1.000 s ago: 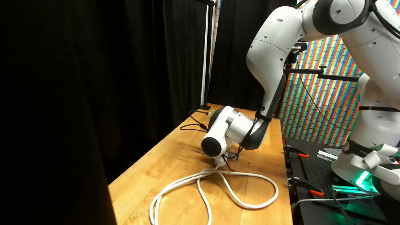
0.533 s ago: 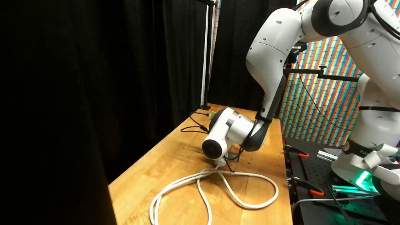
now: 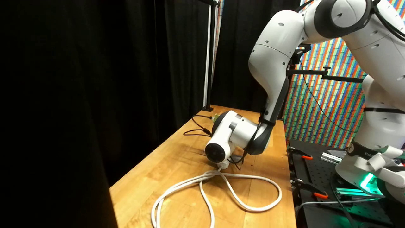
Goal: Pick up the charger head and put it on the adapter
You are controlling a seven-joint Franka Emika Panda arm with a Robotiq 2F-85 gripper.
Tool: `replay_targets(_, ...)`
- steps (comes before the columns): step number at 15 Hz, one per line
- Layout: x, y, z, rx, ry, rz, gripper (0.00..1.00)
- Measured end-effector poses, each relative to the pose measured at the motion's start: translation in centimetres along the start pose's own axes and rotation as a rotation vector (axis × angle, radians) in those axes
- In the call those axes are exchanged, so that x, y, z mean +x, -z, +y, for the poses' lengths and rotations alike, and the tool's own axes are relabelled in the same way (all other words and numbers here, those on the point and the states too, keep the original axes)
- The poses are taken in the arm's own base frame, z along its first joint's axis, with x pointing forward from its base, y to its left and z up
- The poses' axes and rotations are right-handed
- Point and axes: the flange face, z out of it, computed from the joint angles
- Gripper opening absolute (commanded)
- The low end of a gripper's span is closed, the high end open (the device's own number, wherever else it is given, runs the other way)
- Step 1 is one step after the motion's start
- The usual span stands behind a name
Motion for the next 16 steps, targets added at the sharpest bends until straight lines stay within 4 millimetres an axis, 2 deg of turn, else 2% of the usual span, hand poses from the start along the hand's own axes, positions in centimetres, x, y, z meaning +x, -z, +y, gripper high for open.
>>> replay_targets(9, -0.22, 0.22, 0.71, -0.002, -0.036, 0.004, 0.23)
replay_targets(16, -0.03, -0.57, 0.68, 0.003, -0.048, -0.014, 0.23)
